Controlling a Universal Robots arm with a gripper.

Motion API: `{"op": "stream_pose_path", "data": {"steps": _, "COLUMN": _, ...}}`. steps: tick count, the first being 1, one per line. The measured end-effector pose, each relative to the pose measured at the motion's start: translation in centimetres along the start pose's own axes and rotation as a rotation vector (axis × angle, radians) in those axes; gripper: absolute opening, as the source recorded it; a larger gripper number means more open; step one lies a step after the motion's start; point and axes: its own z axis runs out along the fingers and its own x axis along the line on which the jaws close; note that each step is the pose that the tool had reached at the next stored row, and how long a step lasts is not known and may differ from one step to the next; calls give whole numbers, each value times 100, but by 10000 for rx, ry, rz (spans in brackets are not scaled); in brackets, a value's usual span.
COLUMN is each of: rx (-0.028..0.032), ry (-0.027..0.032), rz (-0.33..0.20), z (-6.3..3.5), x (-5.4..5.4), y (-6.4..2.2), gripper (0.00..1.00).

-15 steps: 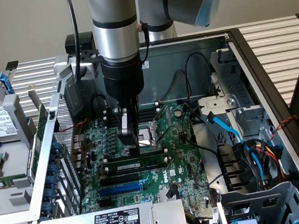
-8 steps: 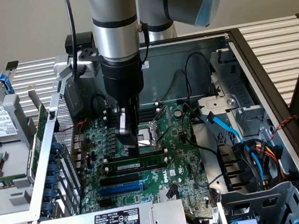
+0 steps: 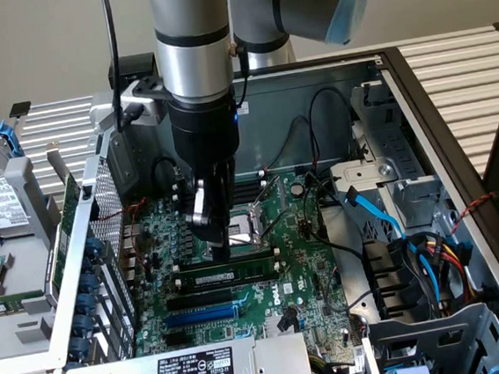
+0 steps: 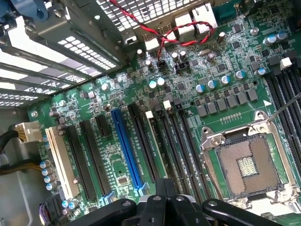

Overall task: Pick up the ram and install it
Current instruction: 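Press down the ram until it locks into place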

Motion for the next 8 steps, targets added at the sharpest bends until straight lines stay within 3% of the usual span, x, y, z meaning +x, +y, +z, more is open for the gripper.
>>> {"op": "stream_pose_path", "data": {"steps": 3, "rx": -57, "ry": 3, "rz": 347, "z": 0, "x": 0, "y": 0, "gripper": 10}}
{"op": "stream_pose_path", "data": {"steps": 8, "rx": -99, "ry": 2, "rz": 630, "z": 0, "x": -2, "y": -4, "gripper": 10}}
